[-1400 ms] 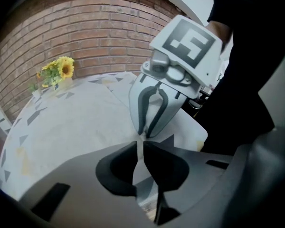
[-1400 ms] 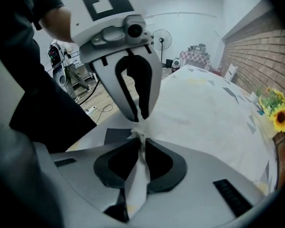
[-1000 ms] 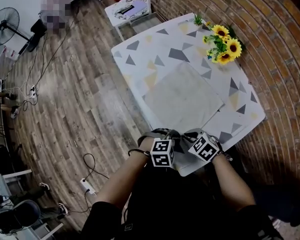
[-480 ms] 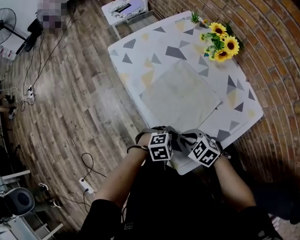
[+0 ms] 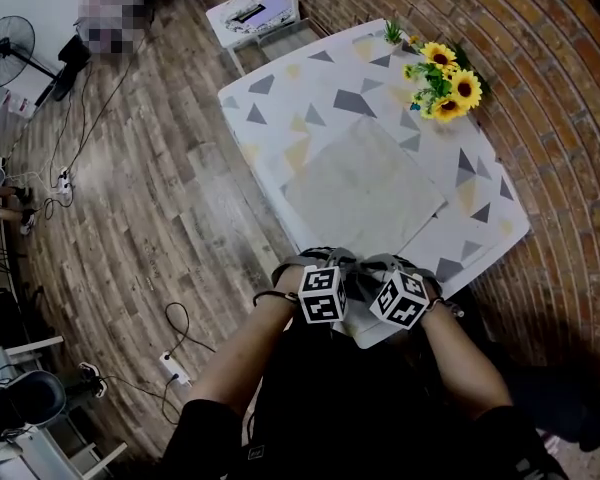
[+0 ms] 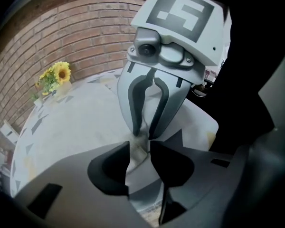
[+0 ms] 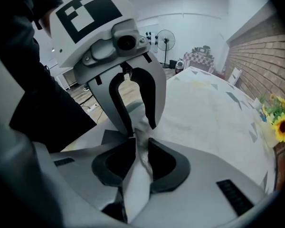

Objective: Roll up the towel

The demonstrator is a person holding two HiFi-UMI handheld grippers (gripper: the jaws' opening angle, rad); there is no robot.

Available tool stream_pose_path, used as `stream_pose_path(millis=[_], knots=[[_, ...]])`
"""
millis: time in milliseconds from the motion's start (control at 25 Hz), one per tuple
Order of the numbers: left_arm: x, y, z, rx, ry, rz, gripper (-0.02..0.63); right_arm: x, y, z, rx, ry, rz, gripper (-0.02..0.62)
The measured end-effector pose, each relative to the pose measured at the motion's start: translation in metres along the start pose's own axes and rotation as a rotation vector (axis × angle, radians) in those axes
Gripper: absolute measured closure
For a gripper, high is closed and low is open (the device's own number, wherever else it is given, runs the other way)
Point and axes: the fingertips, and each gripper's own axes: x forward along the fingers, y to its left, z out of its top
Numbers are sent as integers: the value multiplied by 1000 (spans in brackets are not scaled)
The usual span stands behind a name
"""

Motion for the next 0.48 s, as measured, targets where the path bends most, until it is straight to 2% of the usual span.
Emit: stream_pose_path(millis=[120, 240, 360, 480], knots=[[5, -2, -2, 47, 29, 8, 463, 0, -3, -1, 24, -7, -10, 518], [10, -3, -4, 52, 39, 4, 470, -1, -3, 0, 73, -22, 6, 523], [8, -4, -4, 36, 32, -7, 558, -6, -1, -2, 116, -37, 26, 534], [7, -8, -2, -12, 19, -41, 575, -11, -1, -7, 114, -33, 13, 528]])
